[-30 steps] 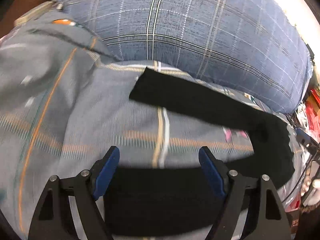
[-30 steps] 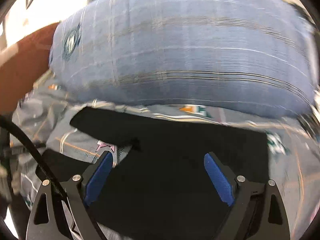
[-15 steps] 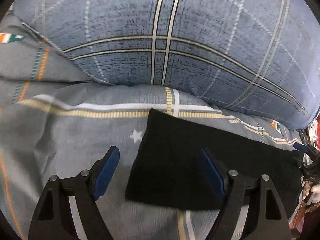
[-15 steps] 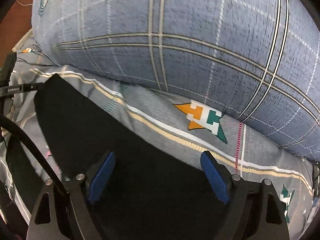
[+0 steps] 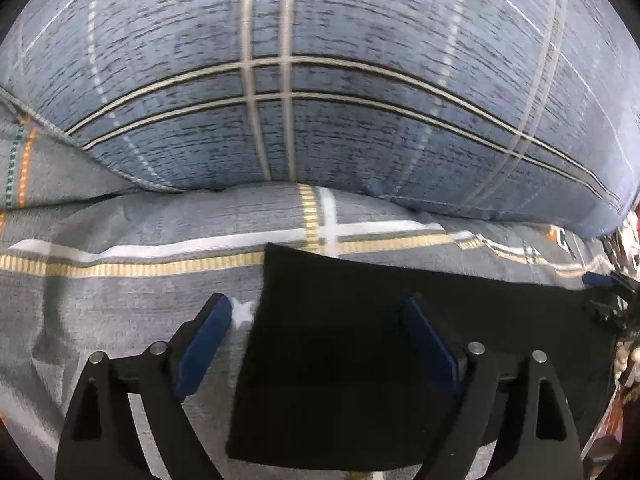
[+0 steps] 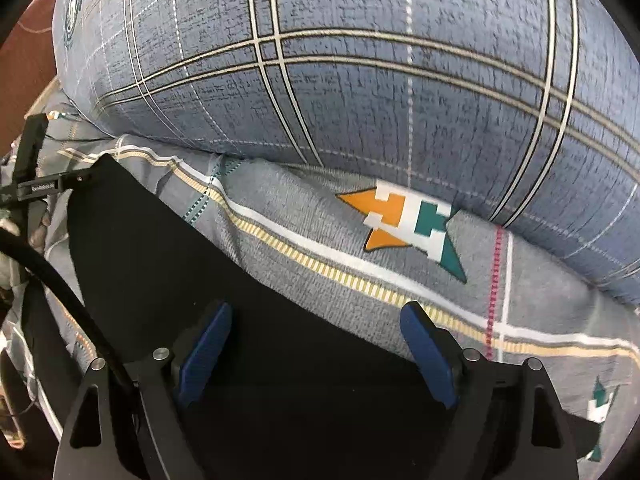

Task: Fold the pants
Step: 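Close the left gripper on the pants edge while the right gripper grasps the other edge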

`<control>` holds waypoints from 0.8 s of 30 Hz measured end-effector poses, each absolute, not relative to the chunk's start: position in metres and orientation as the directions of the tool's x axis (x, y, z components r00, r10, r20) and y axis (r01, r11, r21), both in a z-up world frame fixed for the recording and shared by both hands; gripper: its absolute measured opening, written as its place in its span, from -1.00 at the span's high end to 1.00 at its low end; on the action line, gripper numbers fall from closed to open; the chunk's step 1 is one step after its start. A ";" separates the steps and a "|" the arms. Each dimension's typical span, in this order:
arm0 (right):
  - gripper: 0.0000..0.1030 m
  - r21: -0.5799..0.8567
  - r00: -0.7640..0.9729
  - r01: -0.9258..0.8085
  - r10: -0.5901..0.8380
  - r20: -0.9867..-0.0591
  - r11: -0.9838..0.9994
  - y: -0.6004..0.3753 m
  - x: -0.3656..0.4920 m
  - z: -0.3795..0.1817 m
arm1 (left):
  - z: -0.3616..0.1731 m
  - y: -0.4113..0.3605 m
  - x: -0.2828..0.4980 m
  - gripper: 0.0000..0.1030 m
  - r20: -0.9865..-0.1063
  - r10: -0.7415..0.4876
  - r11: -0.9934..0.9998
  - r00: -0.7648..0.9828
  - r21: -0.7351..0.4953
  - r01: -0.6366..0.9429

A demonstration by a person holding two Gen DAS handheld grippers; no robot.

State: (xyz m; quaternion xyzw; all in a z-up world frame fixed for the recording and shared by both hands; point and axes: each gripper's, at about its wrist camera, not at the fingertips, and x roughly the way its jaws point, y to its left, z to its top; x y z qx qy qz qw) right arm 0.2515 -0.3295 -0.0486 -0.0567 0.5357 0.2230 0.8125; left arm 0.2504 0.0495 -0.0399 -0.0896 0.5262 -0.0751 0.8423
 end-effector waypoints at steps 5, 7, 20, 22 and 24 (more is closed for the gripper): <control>0.07 0.148 0.312 -0.455 0.312 -0.897 0.878 -0.327 0.236 -0.051 | -0.028 0.046 0.246 0.81 -0.854 -0.274 0.961 0.441 -0.259 0.095; 0.60 0.193 0.294 -0.449 0.348 -0.890 0.873 -0.326 0.233 -0.047 | -0.022 0.050 0.242 0.81 -0.843 -0.284 0.957 0.458 -0.276 0.084; 0.74 0.132 0.479 -0.375 0.314 -0.820 0.918 -0.338 0.182 0.019 | 0.052 0.051 0.180 0.82 -0.750 -0.272 0.959 0.603 -0.264 0.103; 0.74 0.143 0.496 -0.366 0.323 -0.806 0.920 -0.340 0.162 0.029 | 0.067 0.059 0.152 0.82 -0.729 -0.275 0.959 0.626 -0.258 0.120; 0.75 0.145 0.506 -0.365 0.327 -0.798 0.920 -0.335 0.143 0.035 | 0.076 0.059 0.127 0.86 -0.715 -0.263 0.963 0.648 -0.238 0.129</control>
